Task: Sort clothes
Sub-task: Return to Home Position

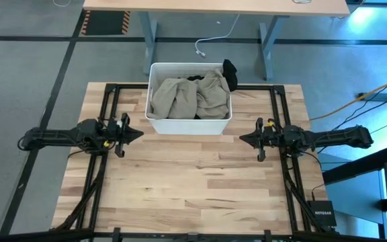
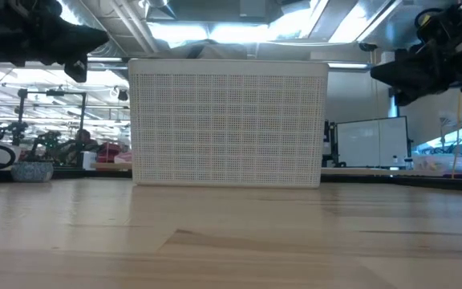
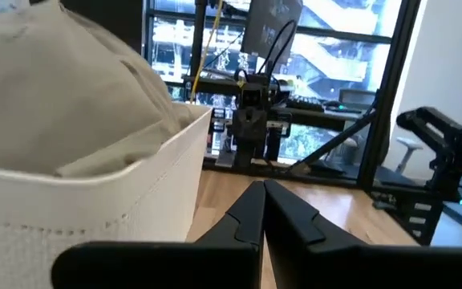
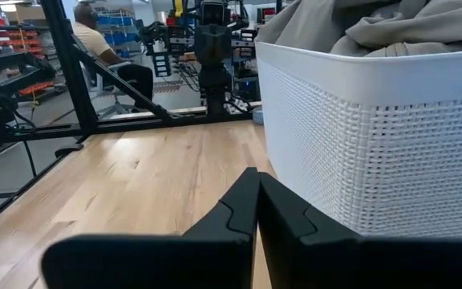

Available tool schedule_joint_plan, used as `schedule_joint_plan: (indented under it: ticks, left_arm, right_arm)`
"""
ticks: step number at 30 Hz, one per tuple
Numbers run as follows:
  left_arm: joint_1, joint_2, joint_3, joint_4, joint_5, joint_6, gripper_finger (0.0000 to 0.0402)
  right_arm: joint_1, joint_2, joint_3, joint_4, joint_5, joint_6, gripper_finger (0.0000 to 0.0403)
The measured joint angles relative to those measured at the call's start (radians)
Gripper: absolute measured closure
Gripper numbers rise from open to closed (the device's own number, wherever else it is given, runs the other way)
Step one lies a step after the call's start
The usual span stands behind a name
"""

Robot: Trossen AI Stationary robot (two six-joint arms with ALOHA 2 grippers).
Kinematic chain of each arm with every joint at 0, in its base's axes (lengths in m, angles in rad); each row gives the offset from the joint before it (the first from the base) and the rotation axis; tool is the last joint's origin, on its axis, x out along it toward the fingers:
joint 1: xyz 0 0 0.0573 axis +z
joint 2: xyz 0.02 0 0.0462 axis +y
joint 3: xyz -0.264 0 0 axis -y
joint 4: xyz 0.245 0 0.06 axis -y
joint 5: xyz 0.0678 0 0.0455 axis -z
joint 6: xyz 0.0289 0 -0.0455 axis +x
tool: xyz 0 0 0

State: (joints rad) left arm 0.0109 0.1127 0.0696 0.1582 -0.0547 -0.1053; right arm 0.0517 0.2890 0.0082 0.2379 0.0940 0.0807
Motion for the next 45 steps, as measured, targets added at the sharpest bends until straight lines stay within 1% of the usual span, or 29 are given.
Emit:
schedule_joint_plan:
  ticks: [4,9,11,14,19,22,28,30,32,37,40,45]
  left_arm:
    - [0.0,-0.046,0.0,-0.076,0.001,0.0,0.0399]
    - [-0.003,-0.111,-0.043,-0.045,0.03,0.004,0.04]
    - [-0.003,-0.109,-0.06,-0.05,0.028,0.003,0.0399]
    - [-0.002,-0.106,-0.06,-0.112,0.007,-0.002,0.04]
    - [-0.001,-0.109,-0.06,-0.124,-0.028,0.0,0.0399]
    - [-0.002,-0.108,-0.06,-0.134,-0.036,-0.023,0.04]
    - [-0.002,-0.108,-0.06,-0.13,-0.062,-0.061,0.0396]
    - [-0.002,-0.108,-0.06,-0.13,-0.062,-0.017,0.0395]
    - [-0.002,-0.106,-0.06,-0.13,-0.062,0.067,0.0395]
    - [-0.002,-0.106,-0.06,-0.13,-0.061,0.25,0.0394]
    - [-0.002,-0.106,-0.06,-0.13,-0.061,0.271,0.0394]
    - [-0.002,-0.106,-0.06,-0.129,-0.061,0.251,0.0394]
  right_arm:
    - [0.0,0.0,0.0,-0.003,0.0,0.0,0.0383]
    - [0.0,0.0,0.0,-0.009,0.008,-0.001,0.0383]
    - [0.0,0.0,0.0,-0.009,0.019,0.0,0.0383]
    - [0.0,0.001,0.0,-0.008,0.026,0.001,0.0382]
    - [0.0,0.001,0.0,-0.007,0.035,0.0,0.0382]
    - [0.0,0.001,0.0,-0.008,0.053,0.0,0.0382]
    - [0.0,0.001,0.0,-0.012,0.053,0.0,0.0382]
    - [0.0,0.001,0.0,-0.017,0.053,0.003,0.0382]
    - [0.0,0.001,0.0,-0.02,0.051,0.038,0.0382]
    - [0.0,0.001,0.0,-0.032,0.047,0.046,0.0382]
    - [0.0,0.002,0.0,-0.032,0.046,0.046,0.0382]
    - [0.0,0.002,0.0,-0.032,0.045,0.046,0.0382]
